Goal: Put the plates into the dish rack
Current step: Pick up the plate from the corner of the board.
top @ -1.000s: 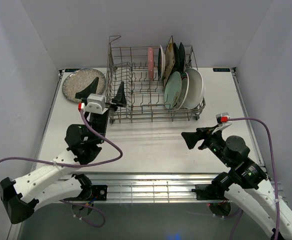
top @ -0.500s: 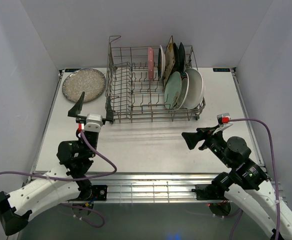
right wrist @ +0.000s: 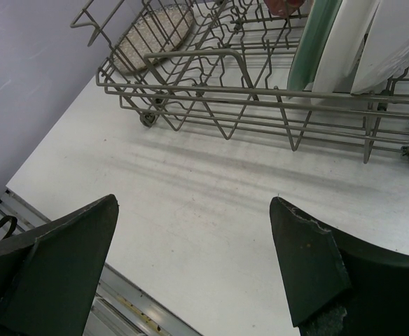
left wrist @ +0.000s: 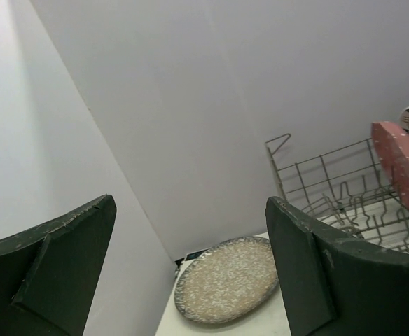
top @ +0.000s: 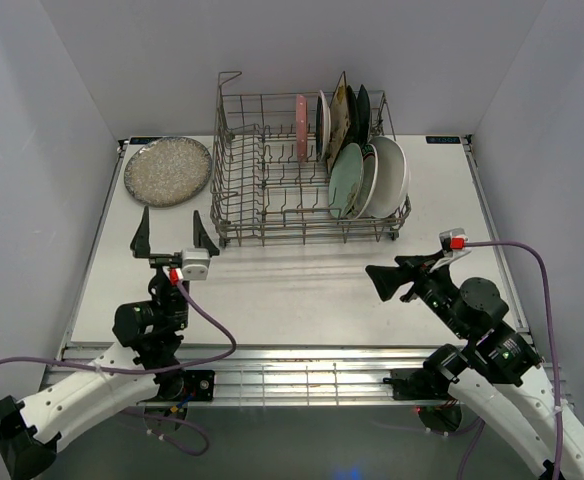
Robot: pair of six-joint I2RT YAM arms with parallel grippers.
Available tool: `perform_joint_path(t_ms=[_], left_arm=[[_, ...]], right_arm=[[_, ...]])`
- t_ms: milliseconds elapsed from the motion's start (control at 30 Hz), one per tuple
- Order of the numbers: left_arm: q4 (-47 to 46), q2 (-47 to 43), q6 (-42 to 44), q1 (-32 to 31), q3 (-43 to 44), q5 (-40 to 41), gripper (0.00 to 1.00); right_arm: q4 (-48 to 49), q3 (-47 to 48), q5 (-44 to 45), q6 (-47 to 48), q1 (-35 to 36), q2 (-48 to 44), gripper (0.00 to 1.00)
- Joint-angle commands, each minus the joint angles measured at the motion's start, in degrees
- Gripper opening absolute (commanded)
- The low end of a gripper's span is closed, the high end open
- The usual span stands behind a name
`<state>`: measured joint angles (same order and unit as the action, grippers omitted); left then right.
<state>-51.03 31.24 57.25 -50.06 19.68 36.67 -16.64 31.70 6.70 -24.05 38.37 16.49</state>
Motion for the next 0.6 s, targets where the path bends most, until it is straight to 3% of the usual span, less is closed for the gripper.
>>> perform_joint_path(t_ms=[0,167,333,433,567], left_arm=[[3.4,-3.2,1.7,2.0,-0.3,-0.2,0.98],[16.4,-4.1,-7.7,10.1,2.3,-8.1,0.98],[15.8,4.3,-14.4,25.9,2.7,-15.5,0.98],[17.7,7.5,-18.7,32.4,3.9,-21.1,0.98],[21.6,11.1,-27.8,44.3,6.9,-33.1,0.98]], right_arm=[[0.6,-0.4,-0.4,-0.5,0.2,-1.2,0.94],[0.6,-0.8,-0.4,-0.5,0.2,-1.9,0.94],[0.5,-1.2,-0.4,-0.5,0.2,-2.6,0.94],[-0.2,-1.2,-0.3,-0.4,0.2,-3.4,0.94],[-1.1,-1.3,0.0,-0.3,0.2,-5.1,0.95]])
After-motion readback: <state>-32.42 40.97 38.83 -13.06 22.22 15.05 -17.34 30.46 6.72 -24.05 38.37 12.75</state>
